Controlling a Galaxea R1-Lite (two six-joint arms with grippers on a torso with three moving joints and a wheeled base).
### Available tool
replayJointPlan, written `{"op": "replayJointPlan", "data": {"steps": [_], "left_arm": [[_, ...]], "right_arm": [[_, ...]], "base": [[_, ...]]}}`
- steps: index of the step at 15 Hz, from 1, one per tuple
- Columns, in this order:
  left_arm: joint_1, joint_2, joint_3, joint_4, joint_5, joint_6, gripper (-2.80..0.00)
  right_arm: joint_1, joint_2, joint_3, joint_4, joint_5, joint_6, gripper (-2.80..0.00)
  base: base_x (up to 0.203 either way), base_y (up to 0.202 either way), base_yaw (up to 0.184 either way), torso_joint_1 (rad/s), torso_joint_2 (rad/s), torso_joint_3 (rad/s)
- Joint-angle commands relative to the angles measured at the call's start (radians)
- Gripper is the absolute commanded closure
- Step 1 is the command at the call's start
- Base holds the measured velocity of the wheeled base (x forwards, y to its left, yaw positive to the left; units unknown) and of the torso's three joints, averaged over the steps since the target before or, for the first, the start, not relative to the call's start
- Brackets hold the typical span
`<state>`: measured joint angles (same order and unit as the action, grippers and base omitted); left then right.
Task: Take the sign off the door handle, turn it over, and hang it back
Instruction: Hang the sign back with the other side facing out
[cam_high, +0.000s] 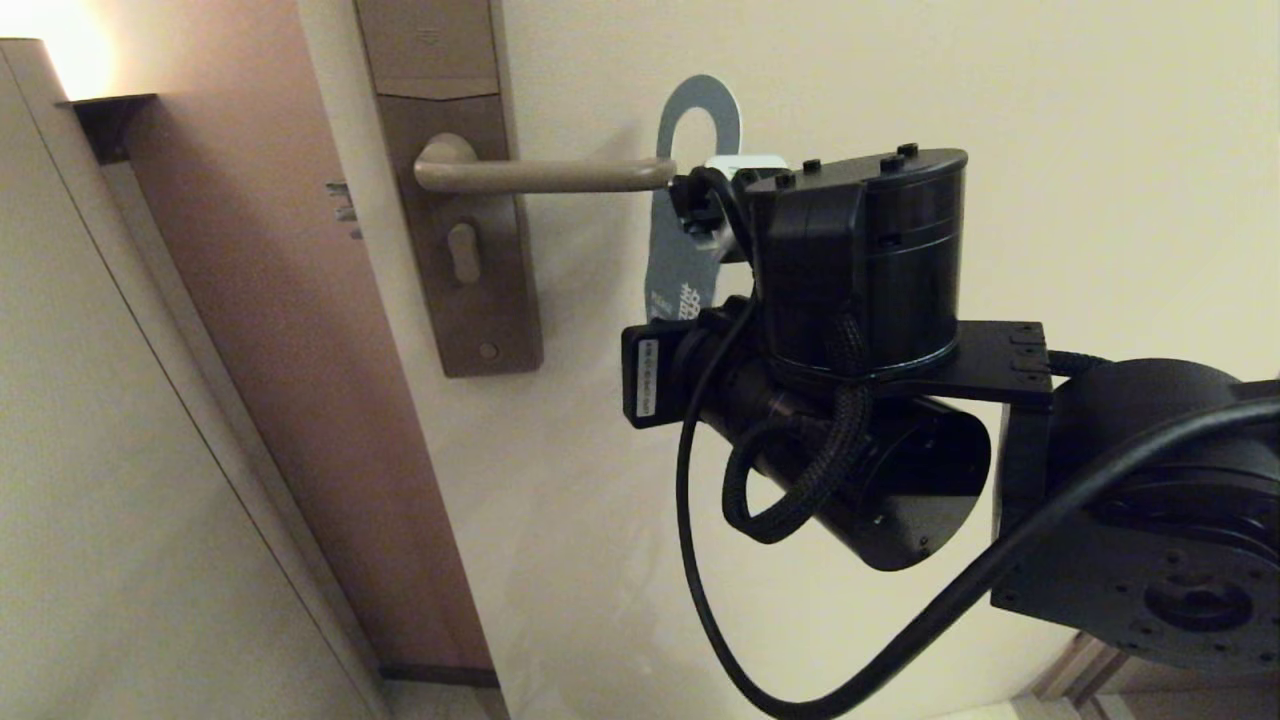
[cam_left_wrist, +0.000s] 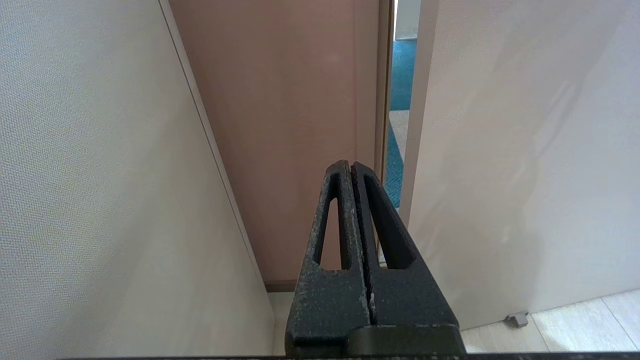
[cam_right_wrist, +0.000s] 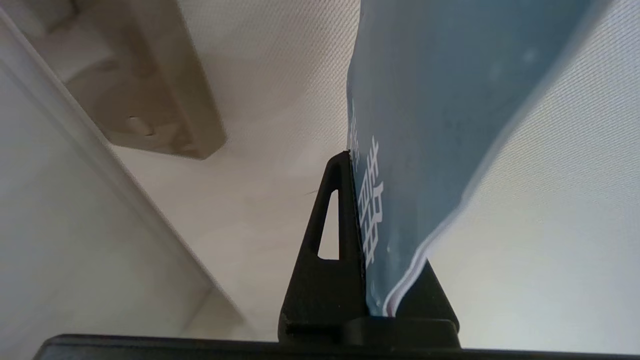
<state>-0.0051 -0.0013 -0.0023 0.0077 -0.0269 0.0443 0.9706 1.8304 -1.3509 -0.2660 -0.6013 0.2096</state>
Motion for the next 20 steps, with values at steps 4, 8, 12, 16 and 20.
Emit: {"op": "replayJointPlan", "data": {"steps": [4, 8, 12, 16, 20], "left_arm": [[0.001, 0.001, -0.001, 0.000, -0.001, 0.000, 0.00], [0.001, 0.001, 0.001, 0.000, -0.001, 0.000, 0.00], [0.001, 0.001, 0.001, 0.000, -0.001, 0.000, 0.00], [0.001, 0.001, 0.000, 0.000, -0.001, 0.000, 0.00], [0.001, 0.001, 0.000, 0.000, -0.001, 0.000, 0.00]], "right_arm": [[0.000, 0.010, -0.007, 0.005, -0.062, -0.009, 0.00], [0.015, 0.013, -0.008, 0.007, -0.112, -0.025, 0.00], [0.051, 0.030, -0.034, 0.014, -0.164, -0.025, 0.00], [0.068, 0.061, -0.057, 0.015, -0.201, -0.022, 0.00], [0.085, 0.097, -0.059, 0.010, -0.241, -0.024, 0.00]], "base": [[0.000, 0.000, 0.000, 0.000, 0.00, 0.000], [0.000, 0.000, 0.000, 0.000, 0.00, 0.000], [0.000, 0.000, 0.000, 0.000, 0.00, 0.000], [0.000, 0.000, 0.000, 0.000, 0.00, 0.000], [0.000, 0.000, 0.000, 0.000, 0.00, 0.000]]}}
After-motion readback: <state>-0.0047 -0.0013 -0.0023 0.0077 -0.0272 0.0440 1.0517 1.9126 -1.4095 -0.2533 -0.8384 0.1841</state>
